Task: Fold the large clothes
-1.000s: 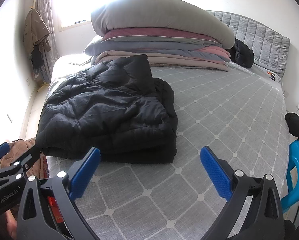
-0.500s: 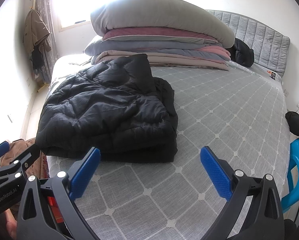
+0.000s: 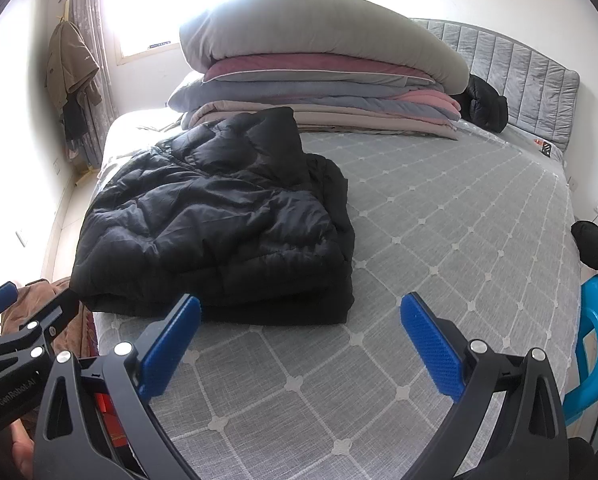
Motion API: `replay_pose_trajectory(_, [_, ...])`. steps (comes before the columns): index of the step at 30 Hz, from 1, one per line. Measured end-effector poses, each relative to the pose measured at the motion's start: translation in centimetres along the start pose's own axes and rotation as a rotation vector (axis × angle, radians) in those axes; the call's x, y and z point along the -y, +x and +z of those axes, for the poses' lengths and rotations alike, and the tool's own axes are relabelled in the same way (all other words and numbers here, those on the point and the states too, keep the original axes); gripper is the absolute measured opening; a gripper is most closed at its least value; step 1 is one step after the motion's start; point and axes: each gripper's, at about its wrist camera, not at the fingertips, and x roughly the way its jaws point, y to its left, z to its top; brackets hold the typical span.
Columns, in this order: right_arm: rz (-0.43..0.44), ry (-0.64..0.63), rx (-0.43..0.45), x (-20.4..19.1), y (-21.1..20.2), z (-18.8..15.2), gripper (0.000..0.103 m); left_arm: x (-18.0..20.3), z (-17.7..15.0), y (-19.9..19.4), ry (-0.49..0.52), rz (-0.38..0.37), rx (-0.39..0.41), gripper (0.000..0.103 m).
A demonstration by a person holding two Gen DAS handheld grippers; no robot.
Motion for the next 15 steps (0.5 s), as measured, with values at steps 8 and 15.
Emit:
replay_pose_trajectory(8, [0.003, 0.002, -0.002, 0.0, 0.1, -0.1, 0.097, -0.2, -0.2, -0.3, -0.016, -0.012, 0.036, 0.096])
replay_pose_trajectory(15, [0.012, 0.005, -0.012, 0.0, 0.3, -0.3, 0.097, -1.0, -0.4, 0.1, -0.075, -0.126, 0.04, 0.095])
